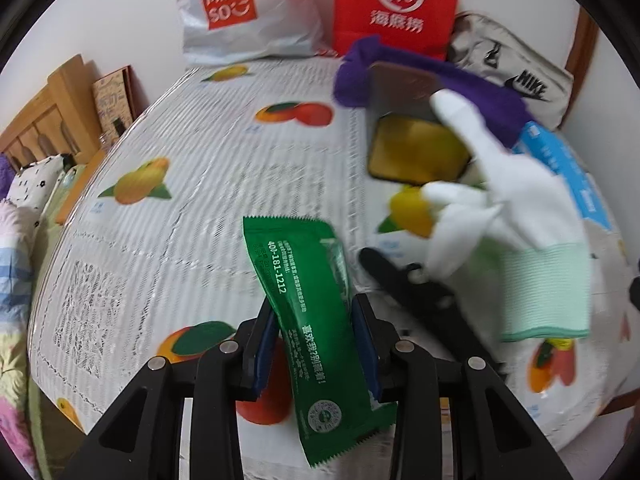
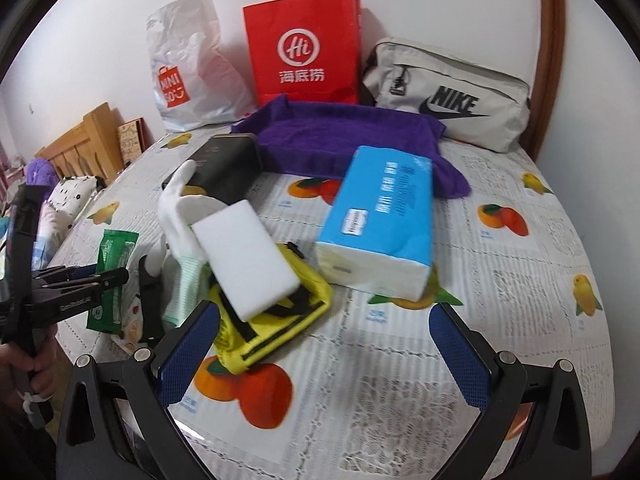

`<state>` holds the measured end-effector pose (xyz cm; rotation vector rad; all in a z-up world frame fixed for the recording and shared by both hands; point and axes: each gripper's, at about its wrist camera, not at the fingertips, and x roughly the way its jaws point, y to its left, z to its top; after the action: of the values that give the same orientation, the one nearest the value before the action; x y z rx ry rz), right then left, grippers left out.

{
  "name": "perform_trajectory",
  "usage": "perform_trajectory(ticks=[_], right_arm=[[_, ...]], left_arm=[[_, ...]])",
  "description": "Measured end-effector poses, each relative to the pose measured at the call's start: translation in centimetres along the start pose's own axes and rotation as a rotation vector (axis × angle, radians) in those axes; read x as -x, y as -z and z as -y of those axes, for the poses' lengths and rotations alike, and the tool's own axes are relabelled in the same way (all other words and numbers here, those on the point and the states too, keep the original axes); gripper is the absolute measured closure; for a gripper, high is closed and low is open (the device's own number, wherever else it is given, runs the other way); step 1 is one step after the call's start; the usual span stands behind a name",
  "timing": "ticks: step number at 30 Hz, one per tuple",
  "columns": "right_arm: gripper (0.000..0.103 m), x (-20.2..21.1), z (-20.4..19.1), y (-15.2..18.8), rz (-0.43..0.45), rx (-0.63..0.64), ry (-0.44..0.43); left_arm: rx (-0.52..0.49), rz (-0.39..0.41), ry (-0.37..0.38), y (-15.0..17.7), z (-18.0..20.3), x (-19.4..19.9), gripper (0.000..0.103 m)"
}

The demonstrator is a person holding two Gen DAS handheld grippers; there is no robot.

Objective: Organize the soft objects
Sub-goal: 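Grasp the white glove with mint cuff with the right tool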

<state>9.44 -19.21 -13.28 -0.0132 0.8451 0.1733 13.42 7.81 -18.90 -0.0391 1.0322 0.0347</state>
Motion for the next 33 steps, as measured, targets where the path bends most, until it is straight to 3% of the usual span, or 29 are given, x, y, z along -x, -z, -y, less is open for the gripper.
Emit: perform_trajectory(ticks=[4, 5, 8, 9, 10, 14, 17, 21, 24, 26, 27, 28, 33], right_arm=[[0.0, -0.4, -1.2, -0.3, -0.012, 0.023, 0.0], [0.0, -0.4, -1.4, -0.5, -0.013, 0.029, 0.001], [0.0, -0.4, -2.1, -0.9, -0.011, 0.037, -0.013], [0.0, -0.4, -2.5, -1.1, -0.009, 0.038, -0.027], [0.0, -0.4, -2.8, -1.3, -0.005, 0.039, -0.046], [0.0, -1.0, -4.3, -1.9, -0.008, 0.059, -0.094], [0.006, -2.1, -5.4, -2.3, -0.025, 0.075, -0.095], [0.028, -3.2, -6.9, -2.5, -0.038, 0.128, -0.108], [0.032, -3.7, -8.4, -2.5, -0.027, 0.191, -0.078], [0.054, -4.2, -9.3, -2.4, -0.024, 0.232, -0.063], [0.077, -4.4, -9.7, -2.3, -0.025, 0.252, -0.048], [0.085, -4.5, -10.3, -2.2, -0.019, 0.288, -0.01], [0.093, -3.2, -10.7, -2.2, 0.027, 0.318, -0.046]], left_arm=[[-0.038, 0.017, -0.035, 0.3, -0.1, -0.6, 0.031], [-0.03, 0.019, -0.035, 0.5, -0.3, -0.7, 0.029], [-0.004, 0.038, -0.011, 0.6, -0.9, -0.6, 0.034], [-0.011, 0.057, -0.021, 0.6, -1.0, -0.5, 0.041], [-0.015, 0.079, -0.017, 0.6, -1.2, -0.4, 0.061], [0.003, 0.087, 0.01, 0.3, -2.3, -0.3, 0.065], [0.007, 0.087, 0.018, 0.0, -2.6, -0.5, 0.065], [0.0, 0.088, 0.02, -0.3, -2.7, -0.8, 0.064], [0.012, 0.09, 0.03, -0.5, -2.9, -0.9, 0.064], [0.008, 0.09, 0.03, -0.5, -2.9, -1.0, 0.064], [0.007, 0.09, 0.031, -0.5, -2.9, -1.0, 0.064], [0.006, 0.091, 0.032, -0.5, -3.0, -1.0, 0.063], [0.015, 0.089, 0.05, -0.5, -3.3, -0.9, 0.063]])
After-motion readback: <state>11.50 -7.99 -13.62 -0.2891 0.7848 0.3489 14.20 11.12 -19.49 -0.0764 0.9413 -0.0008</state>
